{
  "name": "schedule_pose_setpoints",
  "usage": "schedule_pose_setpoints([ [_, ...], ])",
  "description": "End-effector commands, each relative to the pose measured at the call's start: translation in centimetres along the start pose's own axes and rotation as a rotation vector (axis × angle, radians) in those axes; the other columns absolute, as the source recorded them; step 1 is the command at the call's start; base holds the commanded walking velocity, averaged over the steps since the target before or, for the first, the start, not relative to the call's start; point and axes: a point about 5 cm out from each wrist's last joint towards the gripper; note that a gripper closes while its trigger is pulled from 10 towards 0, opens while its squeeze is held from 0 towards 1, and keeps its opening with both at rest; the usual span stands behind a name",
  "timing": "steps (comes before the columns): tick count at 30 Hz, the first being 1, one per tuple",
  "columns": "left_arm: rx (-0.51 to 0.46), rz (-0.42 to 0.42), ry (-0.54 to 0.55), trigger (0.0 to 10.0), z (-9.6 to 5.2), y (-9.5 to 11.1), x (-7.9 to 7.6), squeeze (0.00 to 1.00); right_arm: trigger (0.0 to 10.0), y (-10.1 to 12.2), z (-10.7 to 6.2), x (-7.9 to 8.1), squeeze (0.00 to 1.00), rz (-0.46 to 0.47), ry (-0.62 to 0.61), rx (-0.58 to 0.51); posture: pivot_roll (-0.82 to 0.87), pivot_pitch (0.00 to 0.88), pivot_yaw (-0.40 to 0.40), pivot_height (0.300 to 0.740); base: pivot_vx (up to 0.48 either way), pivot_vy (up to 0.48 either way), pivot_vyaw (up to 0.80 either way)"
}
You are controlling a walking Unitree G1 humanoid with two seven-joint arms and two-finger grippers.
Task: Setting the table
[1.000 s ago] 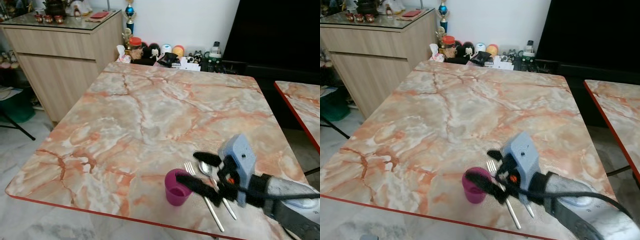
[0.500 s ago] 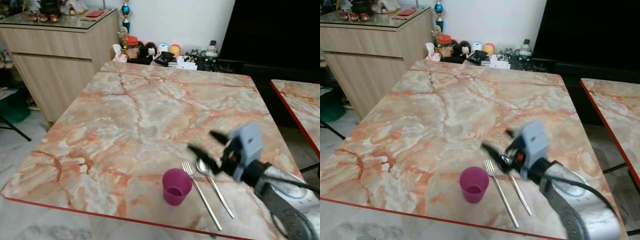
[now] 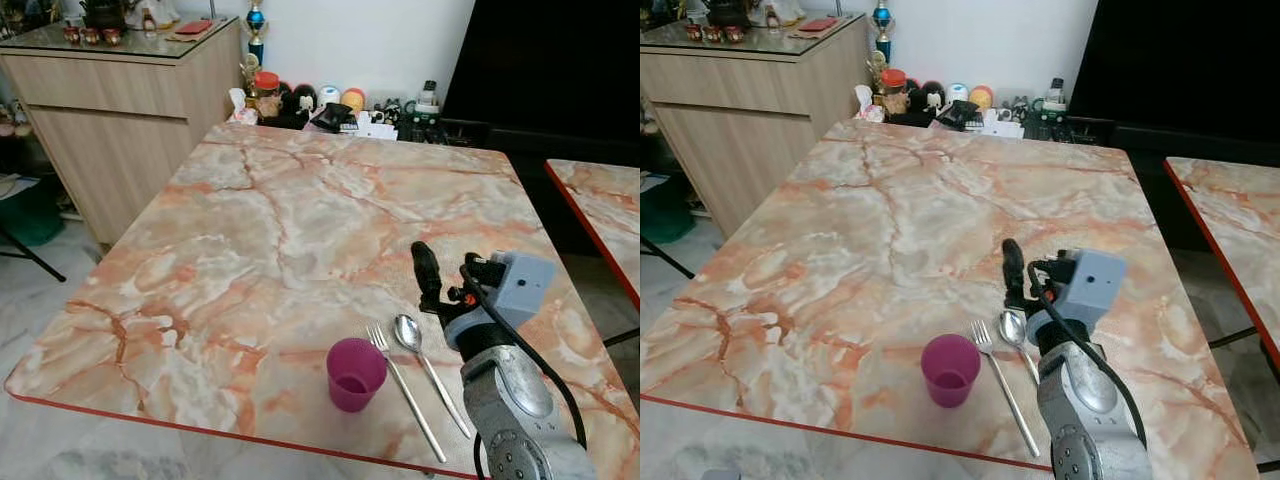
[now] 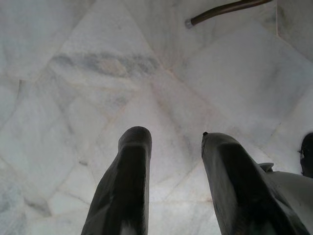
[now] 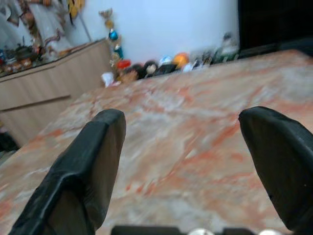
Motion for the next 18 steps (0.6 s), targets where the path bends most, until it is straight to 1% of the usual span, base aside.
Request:
schedule_pose_setpoints([
  [1, 0.036, -0.001, 0.004, 10.0, -0.2, -0.8, 0.4, 0.0, 10.0, 0.8, -1.2, -0.5, 0.0, -0.101, -0.017, -0.068, -0.05, 0.021, -0.006, 0.74, 0.0, 0.0, 0.0],
  [3, 0.034, -0.003, 0.005, 10.0, -0.2, -0.8, 0.4, 0.0, 10.0, 1.0, -1.7, -0.7, 0.0, -0.136, -0.028, -0.09, -0.05, 0.025, -0.007, 0.74, 0.0, 0.0, 0.0],
  [4, 0.034, -0.002, 0.006, 10.0, -0.2, -0.8, 0.4, 0.0, 10.0, 1.0, -2.3, -0.9, 0.0, -0.15, -0.061, -0.103, -0.06, 0.036, -0.008, 0.74, 0.0, 0.0, 0.0],
  [5, 0.032, -0.008, 0.007, 10.0, -0.2, -0.7, 0.3, 0.0, 10.0, 0.6, -3.5, -1.3, 0.0, -0.156, -0.111, -0.102, -0.07, 0.04, -0.008, 0.74, 0.0, 0.0, 0.0],
  [7, 0.031, -0.009, 0.003, 10.0, -0.2, -0.7, 0.1, 0.0, 10.0, 0.0, -4.6, -1.8, 0.0, -0.207, -0.146, -0.076, -0.08, 0.048, -0.007, 0.74, 0.0, 0.0, 0.0],
  [11, 0.029, -0.016, -0.005, 10.0, -0.1, -0.7, -0.2, 0.0, 10.0, -0.3, -5.3, -2.1, 0.0, -0.255, -0.144, -0.063, -0.09, 0.052, -0.007, 0.74, 0.0, 0.0, 0.0],
  [13, 0.029, -0.017, -0.008, 10.0, -0.1, -0.7, -0.3, 0.0, 10.0, -0.6, -5.7, -2.7, 0.0, -0.273, -0.16, -0.057, -0.09, 0.053, -0.007, 0.74, 0.0, 0.0, 0.0],
  [14, 0.028, -0.016, -0.009, 10.0, -0.1, -0.6, -0.4, 0.0, 10.0, -0.7, -5.8, -3.1, 0.0, -0.279, -0.178, -0.054, -0.1, 0.057, -0.013, 0.74, 0.0, 0.0, 0.0],
  [15, 0.027, -0.017, -0.009, 10.0, -0.1, -0.5, -0.4, 0.0, 10.0, -1.1, -6.4, -4.1, 0.0, -0.285, -0.233, -0.038, -0.09, 0.06, -0.017, 0.74, 0.0, 0.0, 0.0],
  [16, 0.026, -0.019, -0.009, 10.0, 0.0, -0.5, -0.4, 0.0, 10.0, -1.4, -6.9, -4.6, 0.0, -0.286, -0.265, -0.028, -0.09, 0.06, -0.017, 0.74, 0.0, 0.0, 0.0],
  [17, 0.025, -0.021, -0.009, 10.0, 0.0, -0.5, -0.5, 0.0, 10.0, -1.8, -8.0, -5.7, 0.0, -0.29, -0.335, -0.002, -0.1, 0.065, -0.019, 0.74, 0.0, 0.0, 0.0],
  [18, 0.024, -0.022, -0.009, 10.0, 0.0, -0.5, -0.5, 0.0, 10.0, -1.8, -8.6, -6.0, 0.0, -0.297, -0.361, 0.003, -0.1, 0.065, -0.019, 0.74, 0.0, 0.0, 0.0],
])
Point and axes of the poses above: a point about 5 cm out from each wrist's last joint towards the gripper, its own z axis pointing out of the wrist towards the gripper, its own y axis along the axis of the wrist's last joint, x = y × z, and after that the axes turned 6 degrees about z, right-handed
